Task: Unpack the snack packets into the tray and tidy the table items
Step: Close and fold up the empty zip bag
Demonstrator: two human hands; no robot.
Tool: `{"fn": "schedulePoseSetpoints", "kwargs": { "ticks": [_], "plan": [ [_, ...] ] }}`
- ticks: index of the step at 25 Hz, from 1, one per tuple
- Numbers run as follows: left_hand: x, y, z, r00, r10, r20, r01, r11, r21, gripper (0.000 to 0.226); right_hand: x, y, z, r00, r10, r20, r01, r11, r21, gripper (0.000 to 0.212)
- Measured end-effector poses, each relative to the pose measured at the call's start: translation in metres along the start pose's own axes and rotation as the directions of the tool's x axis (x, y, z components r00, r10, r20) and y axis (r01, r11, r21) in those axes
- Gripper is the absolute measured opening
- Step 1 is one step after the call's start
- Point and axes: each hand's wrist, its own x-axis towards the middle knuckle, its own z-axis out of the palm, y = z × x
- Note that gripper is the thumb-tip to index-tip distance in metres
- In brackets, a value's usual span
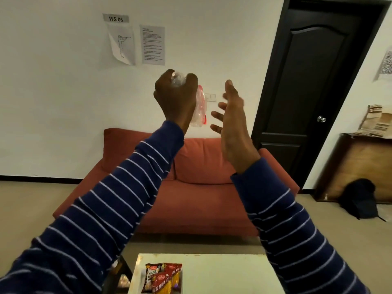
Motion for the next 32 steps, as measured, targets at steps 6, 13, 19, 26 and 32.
{"fn": "schedulePoseSetpoints", "kwargs": {
  "ticks": [6,13,19,26,32],
  "plan": [
    [-0.024,-0.013,0.022,0.884,-0.172,0.435,0.316,0.905,-0.283,0.036,-0.007,-0.002,0.025,0.943,-0.281,-0.177,0.248,0.951,-0.184,0.036],
    [-0.040,-0.035,0.019,0.604,0.608,0.515,-0.696,0.717,-0.031,0.086,0.000,-0.013,-0.008,0.997,0.042,-0.065,-0.019,0.945,0.325,0.021],
    [-0.066,-0.009,0.063,0.925,0.375,0.055,-0.373,0.927,-0.048,0.018,-0.009,-0.015,-0.054,0.991,0.018,0.132,-0.075,0.896,0.437,0.037],
    [-0.153,0.018,0.122,0.741,-0.077,0.667,0.185,0.978,-0.093,0.021,-0.029,0.000,-0.147,0.687,-0.720,-0.099,0.671,0.681,-0.294,0.037],
    [-0.251,0.016,0.216,0.710,-0.214,0.671,0.414,0.897,-0.153,0.060,-0.021,-0.045,-0.278,0.691,-0.615,-0.381,0.587,0.784,-0.201,0.056]
  ]
}}
